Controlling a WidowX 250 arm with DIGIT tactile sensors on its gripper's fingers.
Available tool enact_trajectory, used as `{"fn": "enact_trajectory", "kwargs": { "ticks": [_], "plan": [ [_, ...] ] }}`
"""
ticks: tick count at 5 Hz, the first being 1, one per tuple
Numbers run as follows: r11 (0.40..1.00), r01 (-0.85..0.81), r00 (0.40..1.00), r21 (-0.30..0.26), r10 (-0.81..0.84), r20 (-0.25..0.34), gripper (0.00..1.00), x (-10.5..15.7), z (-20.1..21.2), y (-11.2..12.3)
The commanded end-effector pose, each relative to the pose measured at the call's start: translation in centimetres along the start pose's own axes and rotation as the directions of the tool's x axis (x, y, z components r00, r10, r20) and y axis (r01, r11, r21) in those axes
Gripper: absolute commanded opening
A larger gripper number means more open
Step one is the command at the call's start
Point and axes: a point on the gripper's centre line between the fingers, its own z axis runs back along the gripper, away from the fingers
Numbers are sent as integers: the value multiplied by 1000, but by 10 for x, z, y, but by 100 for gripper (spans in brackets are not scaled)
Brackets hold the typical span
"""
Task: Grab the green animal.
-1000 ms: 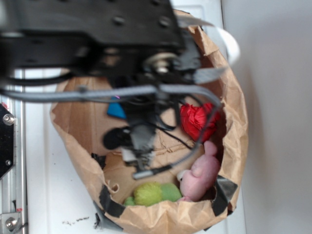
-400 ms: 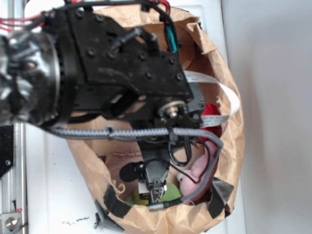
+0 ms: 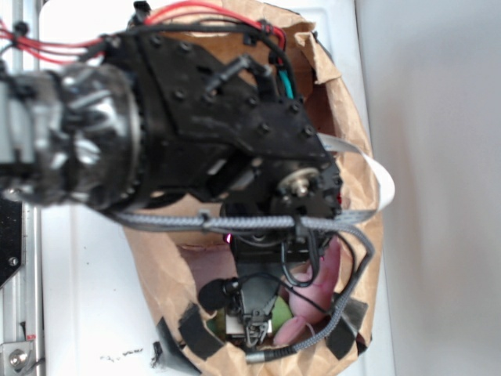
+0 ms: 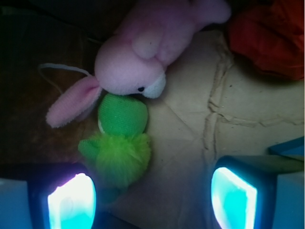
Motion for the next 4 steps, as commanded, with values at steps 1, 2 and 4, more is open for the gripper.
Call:
{"fn": "enact_trajectory", "kwargs": {
  "ticks": [1, 2, 4],
  "plan": [
    [991, 113, 994, 68, -113, -6, 100, 10, -10, -7],
    [986, 154, 987, 70, -149, -67, 100, 10, -14, -13],
    [987, 156, 987, -48, -157, -19, 100, 2, 21, 4]
  ]
}}
